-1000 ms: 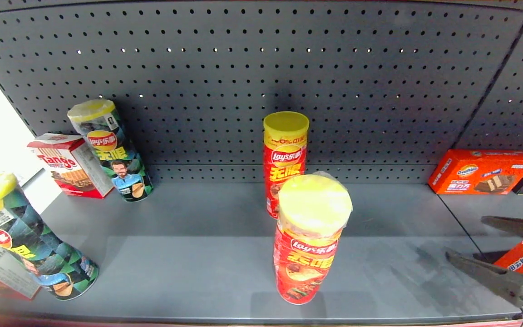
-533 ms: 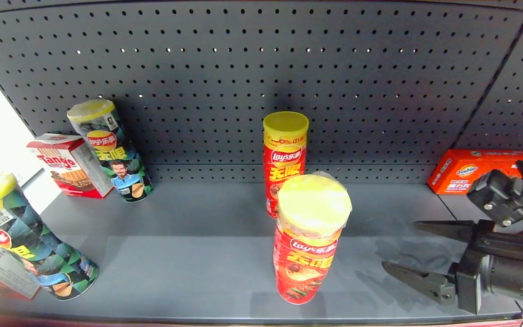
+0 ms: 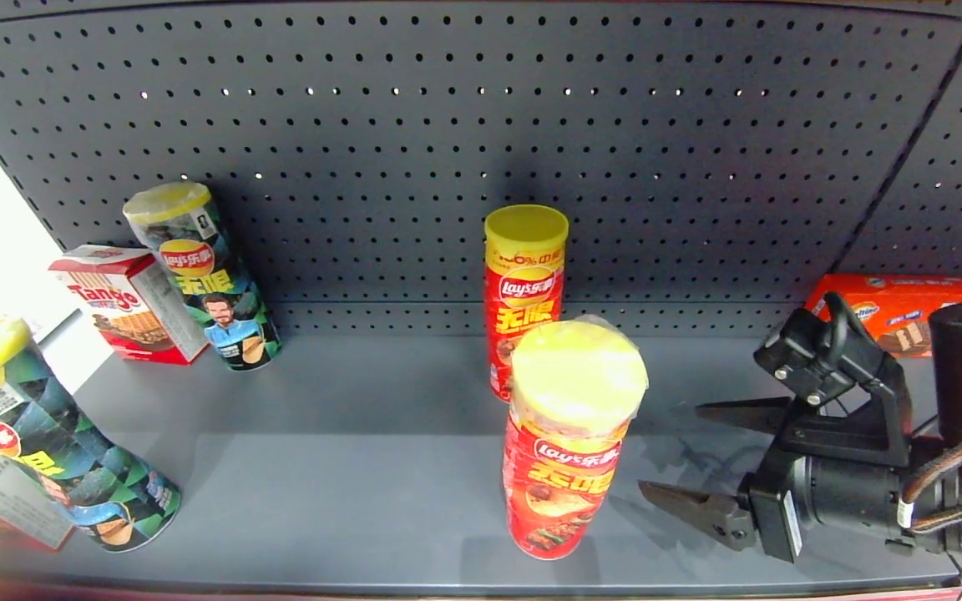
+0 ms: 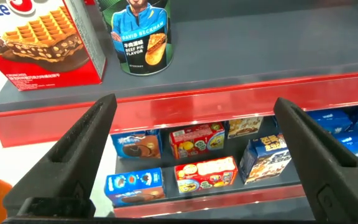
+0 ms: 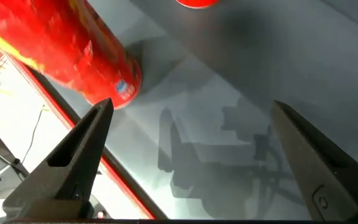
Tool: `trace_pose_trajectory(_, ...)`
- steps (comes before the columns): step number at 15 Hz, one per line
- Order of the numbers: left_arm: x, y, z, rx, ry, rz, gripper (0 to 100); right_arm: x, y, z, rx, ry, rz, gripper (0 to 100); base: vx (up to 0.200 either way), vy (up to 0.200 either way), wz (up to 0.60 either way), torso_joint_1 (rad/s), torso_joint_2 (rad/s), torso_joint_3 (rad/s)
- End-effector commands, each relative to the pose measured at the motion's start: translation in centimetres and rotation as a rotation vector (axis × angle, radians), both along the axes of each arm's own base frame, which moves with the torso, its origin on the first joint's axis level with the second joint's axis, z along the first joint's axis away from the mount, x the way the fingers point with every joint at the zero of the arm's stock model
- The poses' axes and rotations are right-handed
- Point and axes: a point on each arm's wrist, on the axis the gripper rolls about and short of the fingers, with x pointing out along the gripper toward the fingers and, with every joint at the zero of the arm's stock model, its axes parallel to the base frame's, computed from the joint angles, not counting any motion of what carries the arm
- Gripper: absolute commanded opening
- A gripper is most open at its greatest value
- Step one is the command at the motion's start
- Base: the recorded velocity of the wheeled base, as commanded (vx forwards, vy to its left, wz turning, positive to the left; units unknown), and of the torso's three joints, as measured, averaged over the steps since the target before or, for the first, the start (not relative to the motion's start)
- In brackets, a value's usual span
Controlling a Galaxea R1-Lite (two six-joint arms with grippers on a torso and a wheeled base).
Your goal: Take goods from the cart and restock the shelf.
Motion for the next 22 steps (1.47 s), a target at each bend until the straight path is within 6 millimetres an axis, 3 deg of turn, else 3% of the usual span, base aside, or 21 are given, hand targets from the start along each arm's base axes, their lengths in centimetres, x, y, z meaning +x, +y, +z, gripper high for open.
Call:
trace_pose_trajectory(1,0.0,0.0,0.0,0.000,0.002,0.000,100,0.8,1.0,-0.3,-0.014,0.016,0.014,100,0.000,0.000,0.00,0.000,0.00,0.000)
trace_pose_trajectory(6,0.0,0.0,0.0,-0.001,0.002,0.000,100,1.3,2.3,-0.5,-0.021,0.023,0.041,100,0.000,0.000,0.00,0.000,0.00,0.000)
trace_pose_trajectory(15,0.0,0.0,0.0,-0.001,0.002,0.000,100,0.8,2.2,-0.7,-0.025,0.027,0.051,100,0.000,0.000,0.00,0.000,0.00,0.000)
trace_pose_trajectory(22,0.0,0.0,0.0,-0.001,0.002,0.000,100,1.3,3.3,-0.5,-0.022,0.024,0.072,100,0.000,0.000,0.00,0.000,0.00,0.000)
